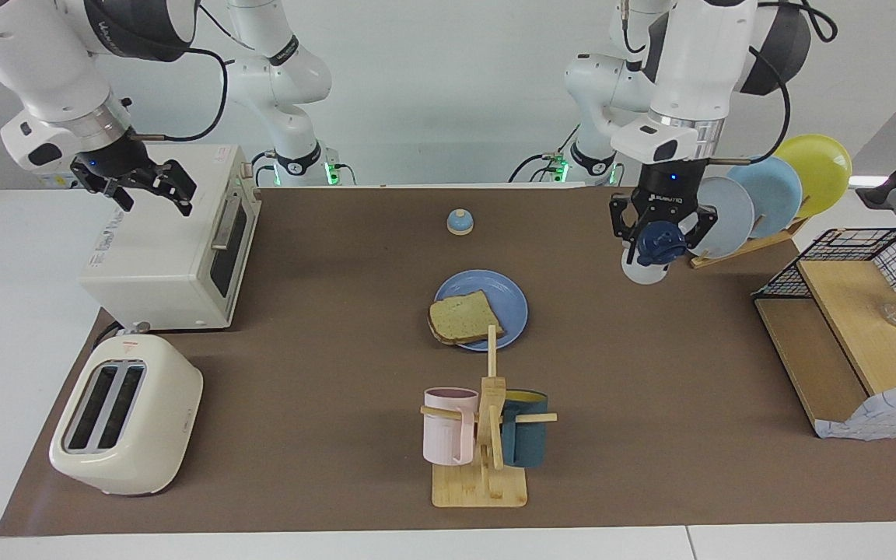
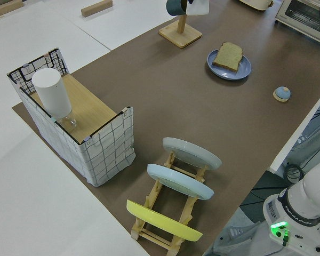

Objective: Put bread on plate and add seasoning
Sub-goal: 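Carry the bottle back toward the mug stand with the left gripper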

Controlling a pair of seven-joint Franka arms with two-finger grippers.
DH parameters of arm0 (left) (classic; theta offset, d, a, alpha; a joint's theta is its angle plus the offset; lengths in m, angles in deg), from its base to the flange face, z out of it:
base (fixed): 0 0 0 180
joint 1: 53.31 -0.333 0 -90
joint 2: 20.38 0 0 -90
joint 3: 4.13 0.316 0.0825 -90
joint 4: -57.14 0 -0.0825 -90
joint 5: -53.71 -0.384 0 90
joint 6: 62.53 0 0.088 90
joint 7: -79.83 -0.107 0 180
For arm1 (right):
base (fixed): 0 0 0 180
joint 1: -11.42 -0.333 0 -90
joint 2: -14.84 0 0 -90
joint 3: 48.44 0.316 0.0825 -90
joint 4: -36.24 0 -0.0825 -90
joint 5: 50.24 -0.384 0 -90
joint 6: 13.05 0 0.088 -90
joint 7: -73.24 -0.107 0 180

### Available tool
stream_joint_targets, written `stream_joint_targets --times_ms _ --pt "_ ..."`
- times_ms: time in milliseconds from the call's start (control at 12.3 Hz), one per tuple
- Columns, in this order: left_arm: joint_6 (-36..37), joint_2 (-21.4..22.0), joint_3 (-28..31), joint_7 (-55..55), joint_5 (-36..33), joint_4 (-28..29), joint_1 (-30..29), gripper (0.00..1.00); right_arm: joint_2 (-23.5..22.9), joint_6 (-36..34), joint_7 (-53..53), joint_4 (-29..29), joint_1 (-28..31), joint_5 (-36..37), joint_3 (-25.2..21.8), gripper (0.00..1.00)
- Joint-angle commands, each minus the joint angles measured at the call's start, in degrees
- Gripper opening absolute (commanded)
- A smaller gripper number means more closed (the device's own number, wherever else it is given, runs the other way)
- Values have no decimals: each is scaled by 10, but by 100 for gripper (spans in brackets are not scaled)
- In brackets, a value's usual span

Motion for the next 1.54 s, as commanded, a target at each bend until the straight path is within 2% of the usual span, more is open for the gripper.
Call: stream_joint_targets --times_ms 0,243,891,972,1215,1458 --pt "-157 35 -7 61 15 102 -20 0 12 5 9 15 7 2 5 100" --pt "-329 -16 -7 70 15 145 -38 0 12 5 9 15 7 2 5 100" --pt "-717 -272 -7 67 14 133 -48 0 12 4 9 15 7 2 5 100" --pt "-742 -304 -7 67 14 112 -49 0 12 5 9 15 7 2 5 100" --pt "-736 -357 -7 62 2 65 -64 0 12 5 9 15 7 2 5 100" --pt "-700 -359 -6 59 -21 60 -76 0 12 5 9 15 7 2 5 100"
